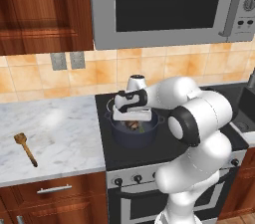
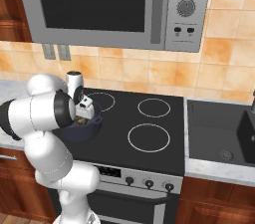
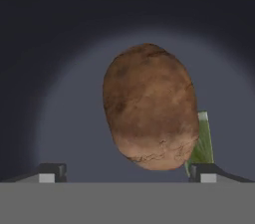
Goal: Put the potato and lemon wedge in the pot. Retrieve the spatula and lightly stir the vegetables in the pot.
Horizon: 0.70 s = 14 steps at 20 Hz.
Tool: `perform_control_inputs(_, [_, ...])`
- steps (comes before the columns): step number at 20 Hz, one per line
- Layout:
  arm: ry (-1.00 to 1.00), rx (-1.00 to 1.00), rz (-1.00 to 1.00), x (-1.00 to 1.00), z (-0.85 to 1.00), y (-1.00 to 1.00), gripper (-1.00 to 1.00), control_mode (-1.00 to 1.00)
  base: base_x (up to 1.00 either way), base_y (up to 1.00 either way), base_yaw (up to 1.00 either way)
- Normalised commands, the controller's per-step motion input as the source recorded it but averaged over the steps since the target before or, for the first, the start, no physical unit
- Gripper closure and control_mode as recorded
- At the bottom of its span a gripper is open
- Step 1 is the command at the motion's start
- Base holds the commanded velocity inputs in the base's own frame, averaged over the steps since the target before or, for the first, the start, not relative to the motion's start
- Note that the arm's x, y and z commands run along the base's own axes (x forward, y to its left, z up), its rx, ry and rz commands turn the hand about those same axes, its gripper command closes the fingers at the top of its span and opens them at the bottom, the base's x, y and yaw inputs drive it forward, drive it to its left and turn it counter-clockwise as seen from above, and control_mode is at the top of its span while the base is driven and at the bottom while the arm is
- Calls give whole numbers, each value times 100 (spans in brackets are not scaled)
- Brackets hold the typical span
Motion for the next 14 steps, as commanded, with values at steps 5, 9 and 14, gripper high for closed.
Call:
perform_control_inputs(5, [-7,0,1,-43,39,1,-100,-100,0,0,0])
perform_control_inputs(9, [-21,0,3,-80,58,17,-100,-100,0,0,0])
perform_control_inputs(14, [-15,0,6,-67,45,40,-100,-100,0,0,0])
